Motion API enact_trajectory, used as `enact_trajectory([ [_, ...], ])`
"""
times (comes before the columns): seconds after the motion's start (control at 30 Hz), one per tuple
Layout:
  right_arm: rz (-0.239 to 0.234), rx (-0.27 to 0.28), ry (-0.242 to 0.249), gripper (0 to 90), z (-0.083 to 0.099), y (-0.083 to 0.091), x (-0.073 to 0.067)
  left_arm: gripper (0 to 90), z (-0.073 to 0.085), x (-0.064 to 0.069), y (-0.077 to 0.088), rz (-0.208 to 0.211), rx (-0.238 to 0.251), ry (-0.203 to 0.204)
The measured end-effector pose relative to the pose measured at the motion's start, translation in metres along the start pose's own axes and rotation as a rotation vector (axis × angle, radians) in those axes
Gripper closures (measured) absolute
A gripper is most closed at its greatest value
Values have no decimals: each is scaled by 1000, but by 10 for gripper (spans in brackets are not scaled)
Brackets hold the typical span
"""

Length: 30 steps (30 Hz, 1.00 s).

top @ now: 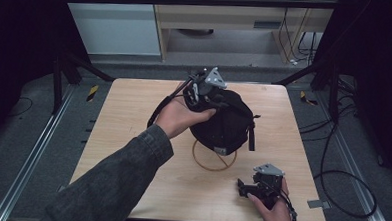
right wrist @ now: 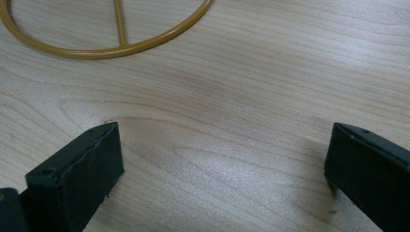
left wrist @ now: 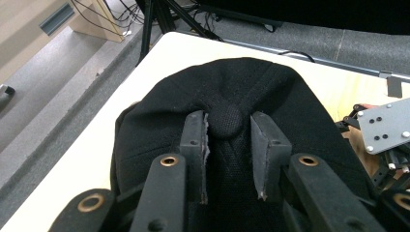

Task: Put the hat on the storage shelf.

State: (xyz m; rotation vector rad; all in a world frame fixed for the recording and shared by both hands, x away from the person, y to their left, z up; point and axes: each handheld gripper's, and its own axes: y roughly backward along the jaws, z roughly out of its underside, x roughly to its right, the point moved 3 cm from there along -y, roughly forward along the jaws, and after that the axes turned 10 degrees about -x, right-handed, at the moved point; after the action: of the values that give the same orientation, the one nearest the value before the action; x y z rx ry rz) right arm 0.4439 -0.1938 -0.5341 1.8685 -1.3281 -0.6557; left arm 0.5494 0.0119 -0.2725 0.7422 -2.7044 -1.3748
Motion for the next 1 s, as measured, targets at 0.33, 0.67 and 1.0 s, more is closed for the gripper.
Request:
enact_trajectory([
  [0.33, 1, 0, -1, 4, 0, 0, 0, 683, 1, 1, -1, 1, 4, -8],
  [0.67, 1, 1, 1, 4, 0, 0, 0, 632, 5, 0, -5, 0, 3, 0],
  [1.0, 1, 1, 1, 4, 0, 0, 0, 548, 11, -1, -4, -7, 23, 12],
])
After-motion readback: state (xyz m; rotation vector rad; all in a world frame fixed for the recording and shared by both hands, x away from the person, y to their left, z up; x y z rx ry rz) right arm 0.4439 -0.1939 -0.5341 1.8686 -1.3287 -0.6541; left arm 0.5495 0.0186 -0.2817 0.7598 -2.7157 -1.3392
